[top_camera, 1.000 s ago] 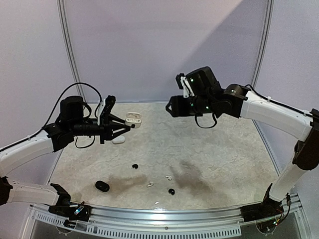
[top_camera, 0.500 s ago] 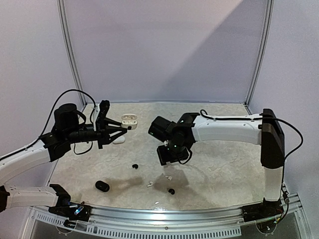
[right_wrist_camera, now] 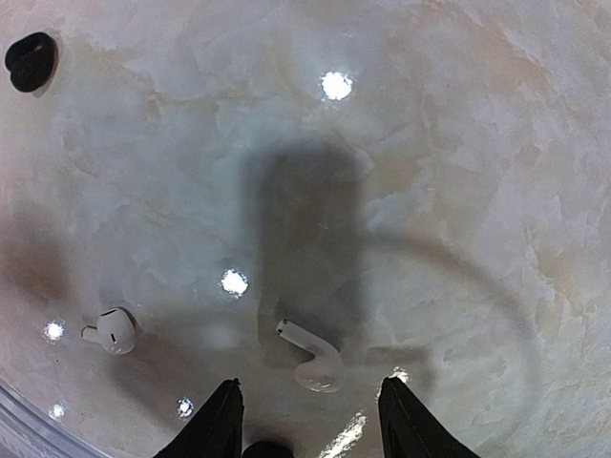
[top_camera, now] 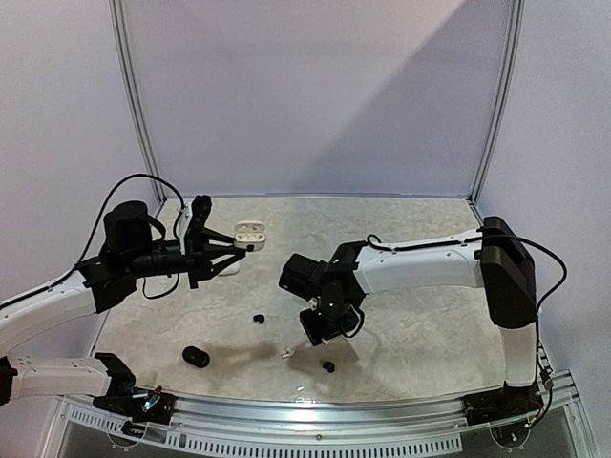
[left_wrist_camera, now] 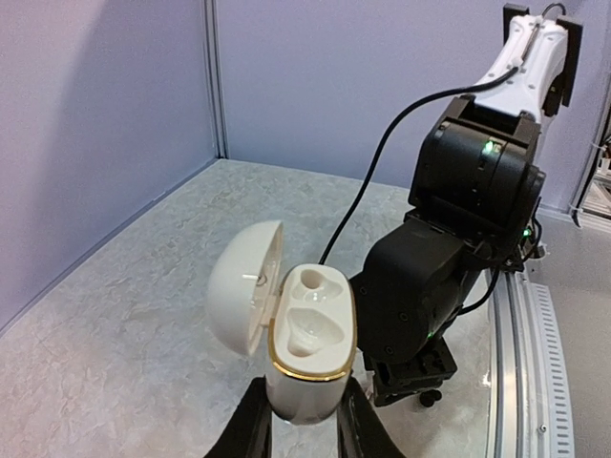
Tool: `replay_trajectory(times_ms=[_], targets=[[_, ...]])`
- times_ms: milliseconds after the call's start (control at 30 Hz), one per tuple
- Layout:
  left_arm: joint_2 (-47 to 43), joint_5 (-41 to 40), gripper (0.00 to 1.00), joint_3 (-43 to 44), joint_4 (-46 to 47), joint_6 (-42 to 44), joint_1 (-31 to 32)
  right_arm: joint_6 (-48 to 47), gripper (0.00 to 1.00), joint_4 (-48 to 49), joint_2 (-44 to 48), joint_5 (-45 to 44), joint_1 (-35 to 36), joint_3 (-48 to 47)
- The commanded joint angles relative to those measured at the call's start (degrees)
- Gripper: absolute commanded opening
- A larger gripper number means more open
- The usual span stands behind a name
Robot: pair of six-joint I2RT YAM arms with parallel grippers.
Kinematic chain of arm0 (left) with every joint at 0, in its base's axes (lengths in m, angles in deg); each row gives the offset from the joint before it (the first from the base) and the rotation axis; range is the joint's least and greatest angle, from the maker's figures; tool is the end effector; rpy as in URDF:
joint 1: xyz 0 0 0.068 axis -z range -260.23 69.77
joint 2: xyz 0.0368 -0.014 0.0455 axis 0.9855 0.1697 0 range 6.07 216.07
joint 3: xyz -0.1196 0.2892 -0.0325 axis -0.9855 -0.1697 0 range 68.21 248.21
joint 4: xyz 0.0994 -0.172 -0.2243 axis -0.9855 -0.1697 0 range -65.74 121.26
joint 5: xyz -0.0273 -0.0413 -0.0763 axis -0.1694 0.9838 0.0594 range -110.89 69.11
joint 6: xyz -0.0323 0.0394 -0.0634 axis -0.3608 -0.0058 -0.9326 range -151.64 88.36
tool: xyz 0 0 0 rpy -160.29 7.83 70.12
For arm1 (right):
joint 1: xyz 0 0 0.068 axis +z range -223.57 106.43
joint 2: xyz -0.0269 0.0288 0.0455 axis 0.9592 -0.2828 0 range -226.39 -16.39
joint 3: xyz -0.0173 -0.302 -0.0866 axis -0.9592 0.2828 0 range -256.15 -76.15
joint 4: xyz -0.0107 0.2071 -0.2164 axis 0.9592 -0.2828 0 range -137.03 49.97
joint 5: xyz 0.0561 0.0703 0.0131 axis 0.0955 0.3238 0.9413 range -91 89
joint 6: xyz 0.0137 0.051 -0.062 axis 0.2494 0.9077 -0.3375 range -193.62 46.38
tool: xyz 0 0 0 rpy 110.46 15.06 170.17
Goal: Insert the wireless bluetooth earbuds into the charging case
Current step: Adjust the right earbud at the center of the board.
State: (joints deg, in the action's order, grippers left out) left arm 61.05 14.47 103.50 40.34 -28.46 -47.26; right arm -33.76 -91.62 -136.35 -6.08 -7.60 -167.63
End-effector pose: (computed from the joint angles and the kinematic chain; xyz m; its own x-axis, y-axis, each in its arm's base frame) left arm 0.1976 -0.1769 0.3010 -0.1032 0.1208 -0.9873 0.9281 0.3686 -0.0519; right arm 0.2002 0.4338 0.1539 -0.8869 -0.4217 -0.1883 -0.4365 0.8986 0.0435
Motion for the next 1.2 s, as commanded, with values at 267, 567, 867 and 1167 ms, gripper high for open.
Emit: replay_trajectory(times_ms=[267, 567, 867, 1167], targets=[[-1.83, -1.07, 0.0, -0.01, -1.25, 1.07, 1.31, -5.51, 0.43, 5.8, 4.48, -0.84, -0.28, 0.55], [-4.0, -5.44, 0.0, -0.41, -0.54, -1.76, 1.36, -5.33, 0.42, 5.97, -3.11, 1.22, 2.06, -7.6], [-4.25, -6.0, 0.0, -1.49, 0.62, -1.83, 2.09, -5.28, 0.42, -2.0, -11.65, -0.2, 4.05, -18.15], [-4.5, -5.96, 0.0, -2.13, 1.11, -1.84, 3.12, -5.23, 0.47, -5.76, -15.19, -1.59, 6.0, -21.77]])
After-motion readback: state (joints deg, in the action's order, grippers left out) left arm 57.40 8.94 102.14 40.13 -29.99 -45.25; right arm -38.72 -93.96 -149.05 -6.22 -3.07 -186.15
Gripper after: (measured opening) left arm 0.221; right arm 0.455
